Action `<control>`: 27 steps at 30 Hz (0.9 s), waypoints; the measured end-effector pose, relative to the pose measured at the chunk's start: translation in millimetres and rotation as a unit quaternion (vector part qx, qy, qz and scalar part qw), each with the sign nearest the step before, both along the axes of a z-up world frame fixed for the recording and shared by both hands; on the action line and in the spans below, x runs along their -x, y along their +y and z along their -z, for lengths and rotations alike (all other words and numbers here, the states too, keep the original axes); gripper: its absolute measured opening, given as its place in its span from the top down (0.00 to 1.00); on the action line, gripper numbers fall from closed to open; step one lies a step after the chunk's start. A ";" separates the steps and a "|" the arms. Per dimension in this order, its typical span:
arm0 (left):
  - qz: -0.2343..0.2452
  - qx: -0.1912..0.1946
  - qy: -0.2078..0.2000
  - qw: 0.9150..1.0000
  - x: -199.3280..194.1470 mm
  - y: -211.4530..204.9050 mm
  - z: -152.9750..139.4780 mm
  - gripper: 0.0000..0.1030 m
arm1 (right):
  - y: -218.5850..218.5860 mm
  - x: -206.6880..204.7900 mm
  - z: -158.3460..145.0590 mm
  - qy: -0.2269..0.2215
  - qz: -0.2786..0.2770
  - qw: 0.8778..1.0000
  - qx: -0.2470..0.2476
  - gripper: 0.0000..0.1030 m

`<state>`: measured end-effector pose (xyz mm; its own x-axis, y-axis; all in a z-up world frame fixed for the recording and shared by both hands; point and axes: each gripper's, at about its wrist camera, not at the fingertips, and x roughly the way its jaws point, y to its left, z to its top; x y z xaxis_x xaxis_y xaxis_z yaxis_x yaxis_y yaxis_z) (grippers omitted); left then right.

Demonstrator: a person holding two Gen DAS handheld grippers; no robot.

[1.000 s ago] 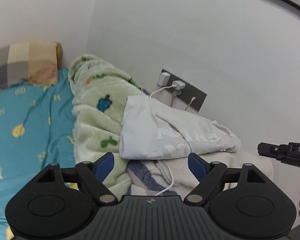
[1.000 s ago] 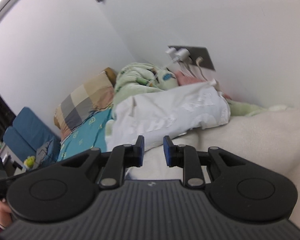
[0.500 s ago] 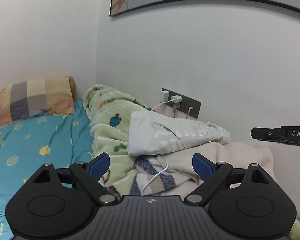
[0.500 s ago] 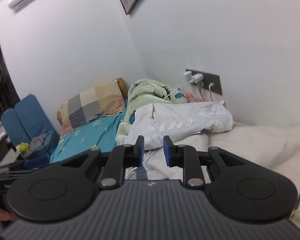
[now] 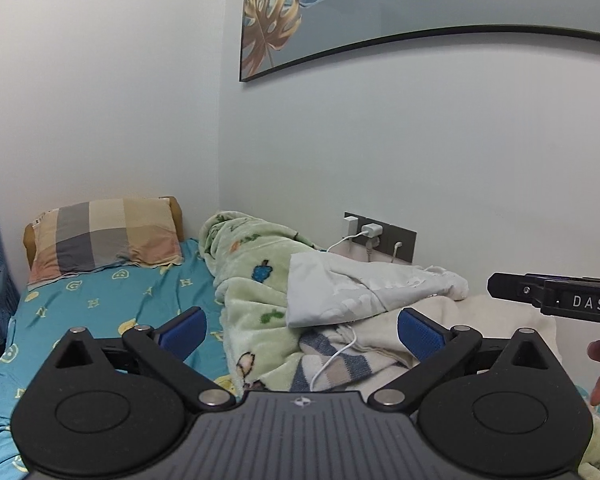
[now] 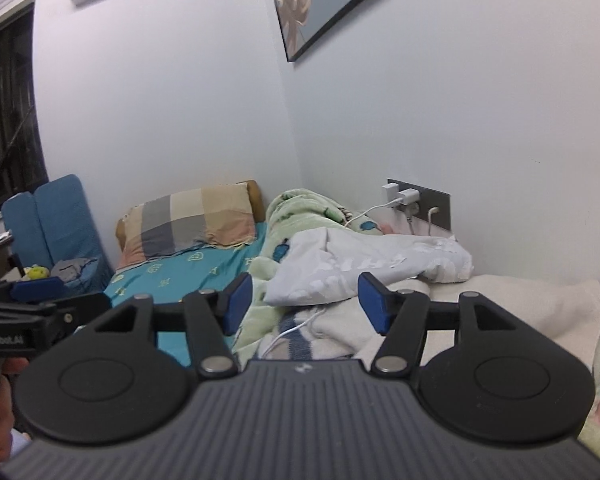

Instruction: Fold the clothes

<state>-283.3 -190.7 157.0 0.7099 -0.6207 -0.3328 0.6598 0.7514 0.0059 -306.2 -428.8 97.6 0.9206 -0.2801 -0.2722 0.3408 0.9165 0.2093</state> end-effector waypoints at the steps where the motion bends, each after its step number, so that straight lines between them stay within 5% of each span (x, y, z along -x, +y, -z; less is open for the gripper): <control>1: -0.003 0.000 0.000 1.000 1.1 2.6 0.8 0.00 | 3.9 0.6 1.9 0.000 0.002 1.000 0.000 0.41; 27: -0.033 -0.010 0.013 0.999 2.2 19.0 21.1 0.00 | 44.6 -3.3 31.2 0.017 0.041 0.998 0.037 0.41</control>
